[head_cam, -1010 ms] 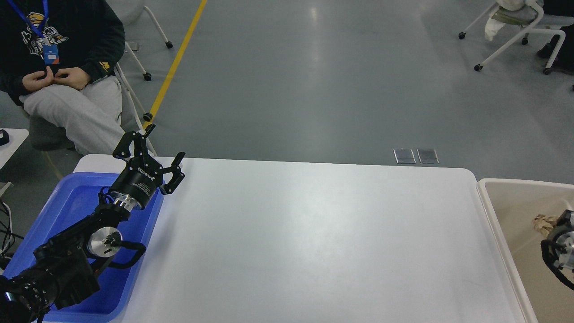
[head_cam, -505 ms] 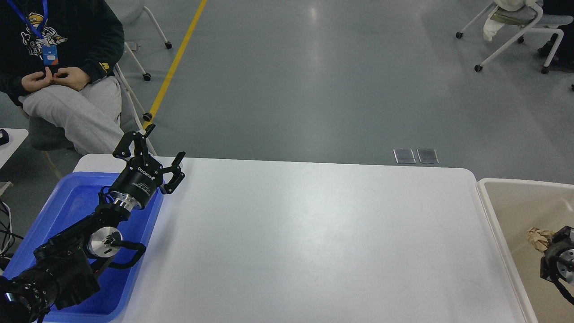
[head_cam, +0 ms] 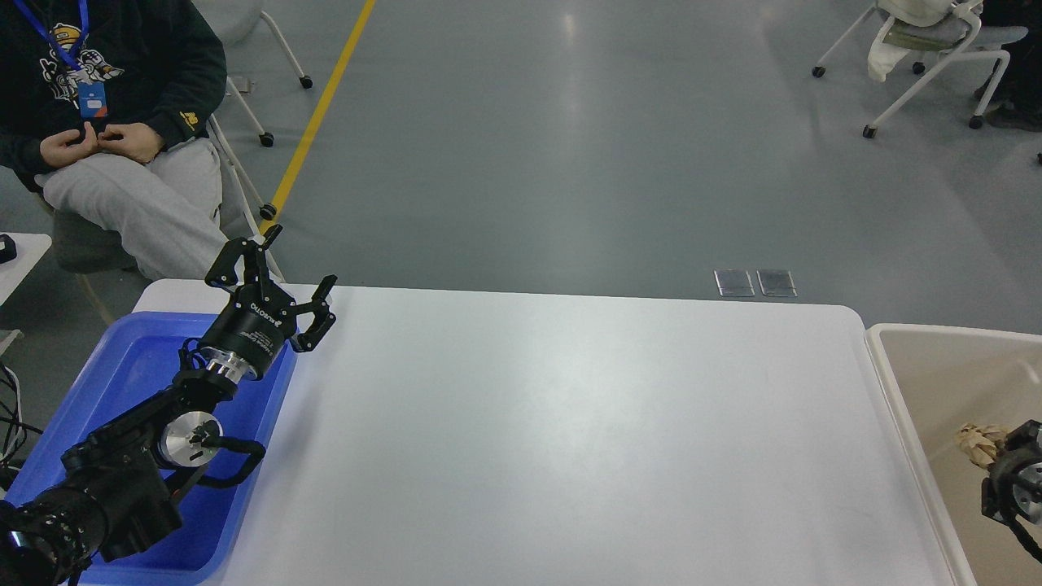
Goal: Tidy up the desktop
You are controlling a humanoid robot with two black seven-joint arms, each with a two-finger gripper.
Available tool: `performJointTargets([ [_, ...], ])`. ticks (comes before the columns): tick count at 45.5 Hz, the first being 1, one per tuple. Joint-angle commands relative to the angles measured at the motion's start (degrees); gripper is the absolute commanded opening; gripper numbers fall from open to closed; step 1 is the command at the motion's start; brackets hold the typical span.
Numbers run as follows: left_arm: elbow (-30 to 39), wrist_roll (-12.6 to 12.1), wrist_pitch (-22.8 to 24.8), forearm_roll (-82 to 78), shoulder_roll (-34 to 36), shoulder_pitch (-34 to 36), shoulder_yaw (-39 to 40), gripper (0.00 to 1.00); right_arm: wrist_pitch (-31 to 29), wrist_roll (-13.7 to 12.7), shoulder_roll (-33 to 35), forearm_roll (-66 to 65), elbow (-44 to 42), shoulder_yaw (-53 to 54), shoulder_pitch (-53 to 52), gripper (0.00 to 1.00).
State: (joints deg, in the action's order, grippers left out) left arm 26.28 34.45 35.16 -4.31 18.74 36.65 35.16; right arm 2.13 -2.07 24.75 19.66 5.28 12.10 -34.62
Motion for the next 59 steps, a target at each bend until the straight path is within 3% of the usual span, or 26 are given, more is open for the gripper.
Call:
performJointTargets([
  [1,0.00,0.00,0.00,0.00,-0.02,0.00,0.00,1.00,-0.02,0.05,-0.06,-0.68,-0.71,-0.32,0.43,1.00],
  [23,0.00,0.00,0.00,0.00,0.07,0.00,0.00,1.00,-1.43,0.05,0.29,-2.70,0.52,4.06,-4.31,1.00],
  [30,0.00,0.09,0.00,0.00,-0.02,0.00,-0.09,1.00,-9.50,-0.04,0.38,-2.70,1.57,12.85,-6.86,1.00],
  [41,0.00,0.09,0.00,0.00,-0.02,0.00,-0.09,1.00,-22.87,0.05,1.88,-2.79,12.11,23.40,-7.65,1.00],
  [59,0.00,0.09,0.00,0.00,-0.02,0.00,0.00,1.00,-25.51,0.22,-3.39,-2.70,28.81,31.58,-9.50,1.00],
])
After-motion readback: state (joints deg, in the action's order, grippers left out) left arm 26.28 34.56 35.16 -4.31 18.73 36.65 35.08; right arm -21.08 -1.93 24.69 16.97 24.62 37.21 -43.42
